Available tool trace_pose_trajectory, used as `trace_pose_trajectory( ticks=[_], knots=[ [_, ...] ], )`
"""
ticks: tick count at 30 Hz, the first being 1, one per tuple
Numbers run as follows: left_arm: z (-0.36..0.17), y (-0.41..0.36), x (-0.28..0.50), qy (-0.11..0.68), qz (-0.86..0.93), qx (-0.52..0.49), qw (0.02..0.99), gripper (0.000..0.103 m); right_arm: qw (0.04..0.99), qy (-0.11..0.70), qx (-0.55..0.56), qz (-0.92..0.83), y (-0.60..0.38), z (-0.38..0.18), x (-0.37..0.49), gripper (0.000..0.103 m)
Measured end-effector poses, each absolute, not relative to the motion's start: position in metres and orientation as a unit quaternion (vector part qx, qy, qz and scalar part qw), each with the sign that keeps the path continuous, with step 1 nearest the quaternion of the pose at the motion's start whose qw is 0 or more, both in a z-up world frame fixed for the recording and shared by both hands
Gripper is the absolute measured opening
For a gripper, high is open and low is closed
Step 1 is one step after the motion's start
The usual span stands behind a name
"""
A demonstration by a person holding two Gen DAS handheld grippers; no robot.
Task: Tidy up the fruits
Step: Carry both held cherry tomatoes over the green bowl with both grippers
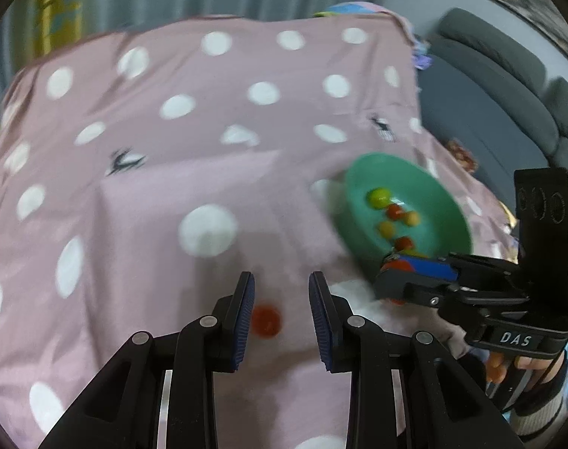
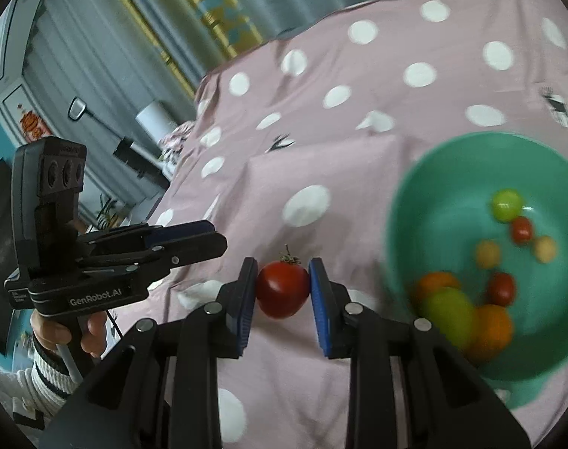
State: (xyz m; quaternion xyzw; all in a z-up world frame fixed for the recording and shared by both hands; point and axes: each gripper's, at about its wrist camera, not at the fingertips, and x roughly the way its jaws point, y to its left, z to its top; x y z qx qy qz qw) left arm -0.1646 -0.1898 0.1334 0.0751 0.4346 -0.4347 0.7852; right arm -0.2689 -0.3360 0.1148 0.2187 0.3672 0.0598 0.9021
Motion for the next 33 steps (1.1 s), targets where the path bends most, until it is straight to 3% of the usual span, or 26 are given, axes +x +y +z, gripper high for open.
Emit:
trace_pose_trajectory(
  ticks=[8,13,17,20,22,26,33],
  knots=[
    [0.134,-0.248,-0.173,0.421,-0.468,0.101,0.770,0.031,0.910,0.340,0.239,0.006,-0.393,0.121,-0.308,0.029],
    [0.096,-0.242,-0.160,0.481,-0.466,0.099,0.736,0.033,0.908,0.340,0.245,0.008,-0.398,0.112,-0.309,0.028],
    [0.067,-0.248,-0.171,0.491,-0.469,0.141,0.720,0.052,0.905,0.339,0.256,0.019,-0.395,0.104,-0.306,0.028],
    [0.047,-0.247,-0.172,0.503,-0.455,0.161,0.717,0.052,0.903,0.342,0.257,0.028,-0.390,0.100,-0.306,0.028],
    [0.037,-0.246,-0.169,0.514,-0.446,0.160,0.715,0.051,0.903,0.345,0.256,0.033,-0.387,0.099,-0.303,0.028],
    [0.036,-0.243,-0.162,0.506,-0.434,0.152,0.729,0.030,0.902,0.345,0.256,0.041,-0.380,0.098,-0.297,0.028],
    [0.041,-0.242,-0.153,0.521,-0.429,0.137,0.725,0.029,0.904,0.341,0.254,0.037,-0.379,0.099,-0.294,0.028]
  ],
)
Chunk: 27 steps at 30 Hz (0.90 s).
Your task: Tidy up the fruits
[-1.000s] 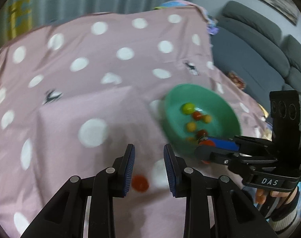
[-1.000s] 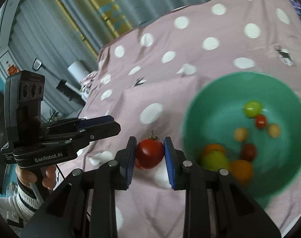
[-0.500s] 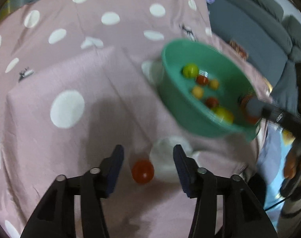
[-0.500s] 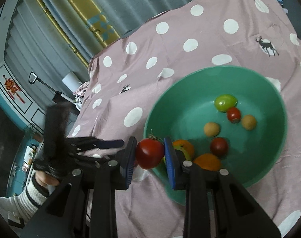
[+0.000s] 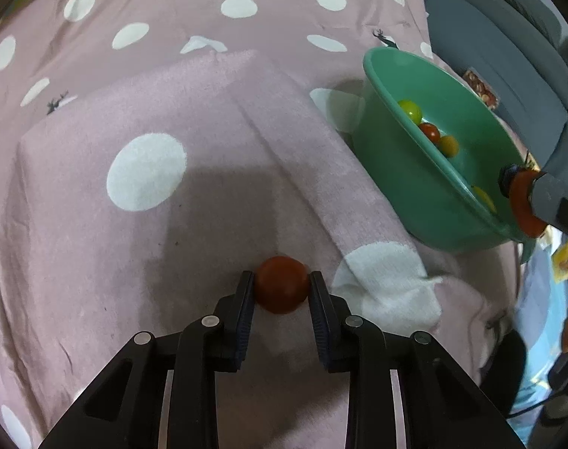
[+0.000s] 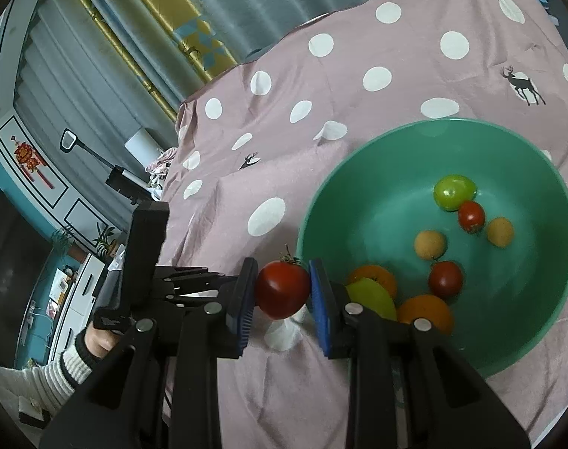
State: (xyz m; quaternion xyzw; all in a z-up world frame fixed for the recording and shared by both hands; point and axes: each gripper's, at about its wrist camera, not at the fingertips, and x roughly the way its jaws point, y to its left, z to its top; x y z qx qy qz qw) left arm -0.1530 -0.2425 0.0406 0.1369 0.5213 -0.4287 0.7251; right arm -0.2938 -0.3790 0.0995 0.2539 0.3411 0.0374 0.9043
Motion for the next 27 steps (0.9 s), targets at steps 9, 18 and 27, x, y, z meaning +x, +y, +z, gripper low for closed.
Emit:
trace_pose_trajectory(
  ticks=[9,18,27],
  knots=[
    [0.105,-0.263,-0.170,0.463,-0.474,0.127,0.738,0.029,0.910,0.323,0.262,0.005,-0.405,0.105,-0.316,0.029],
    [0.130,-0.336,-0.202,0.428,-0.516,0.171,0.722,0.029,0.905,0.347,0.241,-0.051,-0.436,0.098,-0.328,0.029],
    [0.137,-0.351,-0.217,0.412,-0.491,0.202,0.740,0.034,0.902,0.374,0.192,-0.101,-0.448,0.102,-0.337,0.049]
  ],
)
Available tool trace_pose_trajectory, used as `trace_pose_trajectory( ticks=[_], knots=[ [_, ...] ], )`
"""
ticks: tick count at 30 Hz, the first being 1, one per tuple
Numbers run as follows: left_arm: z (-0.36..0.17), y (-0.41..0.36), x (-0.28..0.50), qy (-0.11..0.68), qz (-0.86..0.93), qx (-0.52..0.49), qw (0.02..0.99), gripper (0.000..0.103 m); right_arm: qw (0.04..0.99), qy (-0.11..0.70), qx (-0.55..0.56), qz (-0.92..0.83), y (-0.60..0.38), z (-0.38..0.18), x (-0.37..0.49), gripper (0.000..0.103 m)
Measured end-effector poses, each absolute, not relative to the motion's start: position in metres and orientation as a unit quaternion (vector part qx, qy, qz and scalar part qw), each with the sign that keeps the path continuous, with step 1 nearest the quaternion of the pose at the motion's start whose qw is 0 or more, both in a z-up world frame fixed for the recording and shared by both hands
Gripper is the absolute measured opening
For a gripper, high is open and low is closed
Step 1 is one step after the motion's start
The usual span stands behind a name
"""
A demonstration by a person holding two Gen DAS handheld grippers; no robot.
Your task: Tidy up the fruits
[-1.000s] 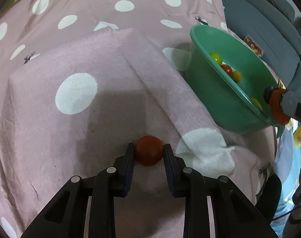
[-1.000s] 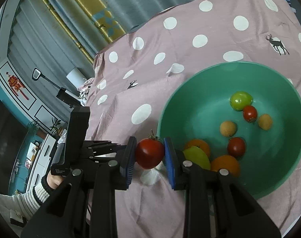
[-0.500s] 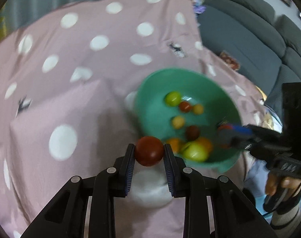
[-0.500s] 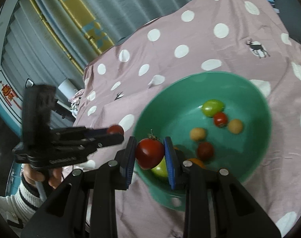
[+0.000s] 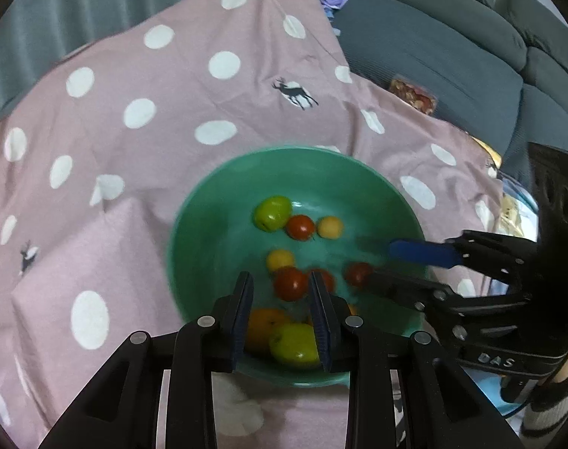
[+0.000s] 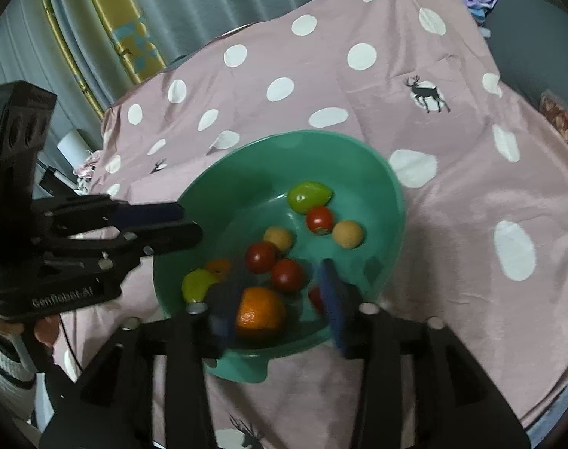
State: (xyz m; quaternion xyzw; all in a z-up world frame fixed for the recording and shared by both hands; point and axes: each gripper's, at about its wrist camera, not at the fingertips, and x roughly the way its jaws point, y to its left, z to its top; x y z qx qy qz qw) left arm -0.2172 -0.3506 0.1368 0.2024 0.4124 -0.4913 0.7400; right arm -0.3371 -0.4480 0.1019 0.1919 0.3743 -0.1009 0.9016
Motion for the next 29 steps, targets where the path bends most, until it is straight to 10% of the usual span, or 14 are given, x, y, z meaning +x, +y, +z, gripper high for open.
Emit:
trace_pose_trajectory(
  ticks=[3,5,29],
  knots=[
    [0.144,-0.343,-0.214,0.409,-0.470,0.199,0.756,0.081,0.906,0.370,0.172,-0.114,-0.445,0.113,-0.342,0.073],
    [0.151,-0.336,-0.212,0.402,-0.459,0.193,0.768,0.095,0.908,0.371,0.156,-0.118,-0.442,0.122,-0.345,0.083],
    [0.200,-0.311,-0.227,0.397,-0.444,0.164,0.786,0.102,0.921,0.366,0.098,-0.092,-0.412,0.173,-0.364,0.091]
  ],
)
